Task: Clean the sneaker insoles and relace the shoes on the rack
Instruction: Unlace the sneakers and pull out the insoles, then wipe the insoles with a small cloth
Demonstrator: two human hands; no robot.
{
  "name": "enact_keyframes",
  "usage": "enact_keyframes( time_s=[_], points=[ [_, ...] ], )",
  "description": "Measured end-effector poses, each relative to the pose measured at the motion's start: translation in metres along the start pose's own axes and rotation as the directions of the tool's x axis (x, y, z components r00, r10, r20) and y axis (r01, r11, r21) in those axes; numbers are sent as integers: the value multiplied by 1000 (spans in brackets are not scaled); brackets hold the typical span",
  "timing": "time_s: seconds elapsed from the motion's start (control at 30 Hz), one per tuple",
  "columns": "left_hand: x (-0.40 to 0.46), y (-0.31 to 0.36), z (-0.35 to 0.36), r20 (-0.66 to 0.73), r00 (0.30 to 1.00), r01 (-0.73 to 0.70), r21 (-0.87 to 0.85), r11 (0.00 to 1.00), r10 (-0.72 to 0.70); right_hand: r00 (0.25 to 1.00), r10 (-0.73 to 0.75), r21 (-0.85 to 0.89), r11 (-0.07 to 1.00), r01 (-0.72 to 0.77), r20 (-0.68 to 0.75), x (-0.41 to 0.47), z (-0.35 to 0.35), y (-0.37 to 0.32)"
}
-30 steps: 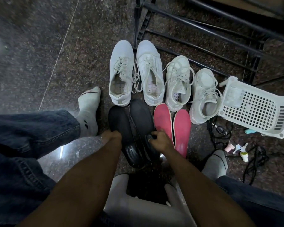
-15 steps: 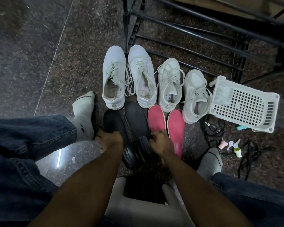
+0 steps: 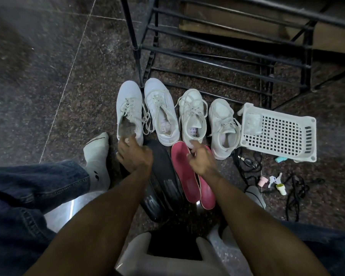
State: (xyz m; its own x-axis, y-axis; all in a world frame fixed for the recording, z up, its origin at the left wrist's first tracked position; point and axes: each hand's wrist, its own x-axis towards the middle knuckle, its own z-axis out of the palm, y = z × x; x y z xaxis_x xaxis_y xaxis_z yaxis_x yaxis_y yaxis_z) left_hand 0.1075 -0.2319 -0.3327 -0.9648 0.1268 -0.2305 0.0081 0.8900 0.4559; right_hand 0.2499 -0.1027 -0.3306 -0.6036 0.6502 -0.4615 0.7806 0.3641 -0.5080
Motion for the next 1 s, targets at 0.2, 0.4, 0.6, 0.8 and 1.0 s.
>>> enact_keyframes(
  time_s=[0.2,0.4,0.6,0.8,1.0],
  points=[
    [24,-15,1,111,994,21,-87,996,-12,990,-72,47,997,67,124,24,9,-43],
    [25,-10,0,70,998,8,-83,997,-2,995,-58,84,995,52,79,45,22,-55],
    [17,6,6,-93,956,-286,-67,956,280,996,-44,282,957,63,-72,35,1,-25],
    [-3,54,34,169,707,-680,-104,726,686,863,237,347,935,-78,-446,41,-73,35],
    [-44,113,57,513,351,-904,-32,427,783,869,408,166,912,-375,-280,59,-135,114]
  ],
)
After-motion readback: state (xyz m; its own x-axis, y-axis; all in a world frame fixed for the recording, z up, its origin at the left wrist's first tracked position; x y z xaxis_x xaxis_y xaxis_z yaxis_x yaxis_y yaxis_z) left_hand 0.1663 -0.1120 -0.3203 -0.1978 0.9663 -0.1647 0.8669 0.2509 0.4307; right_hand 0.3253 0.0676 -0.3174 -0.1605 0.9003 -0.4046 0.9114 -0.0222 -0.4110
